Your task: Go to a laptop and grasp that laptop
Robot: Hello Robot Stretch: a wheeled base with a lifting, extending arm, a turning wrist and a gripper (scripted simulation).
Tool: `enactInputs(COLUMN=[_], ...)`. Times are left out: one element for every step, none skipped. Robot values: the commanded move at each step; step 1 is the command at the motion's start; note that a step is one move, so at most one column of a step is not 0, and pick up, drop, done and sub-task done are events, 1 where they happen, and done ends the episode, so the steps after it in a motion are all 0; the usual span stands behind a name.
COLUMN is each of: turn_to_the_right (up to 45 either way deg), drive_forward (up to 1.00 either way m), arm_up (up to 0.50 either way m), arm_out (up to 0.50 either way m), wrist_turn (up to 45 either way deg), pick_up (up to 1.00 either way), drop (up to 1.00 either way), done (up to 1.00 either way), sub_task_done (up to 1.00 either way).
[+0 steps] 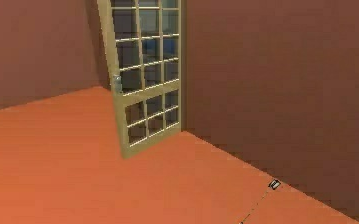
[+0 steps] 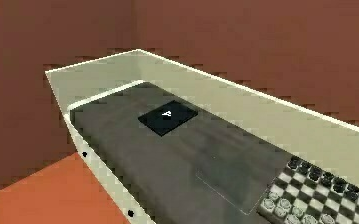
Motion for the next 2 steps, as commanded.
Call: enactInputs(turn_to_the_right=[45.0, 3.0], drive_forward=[0.00, 0.00], arm_up=[0.00, 0.00], arm_out=[0.00, 0.00], wrist_turn=[0.0, 0.0], pick_up=[0.00, 0.00], drop=[0.00, 0.00], done=[0.00, 0.00], sub_task_done=[0.00, 0.00])
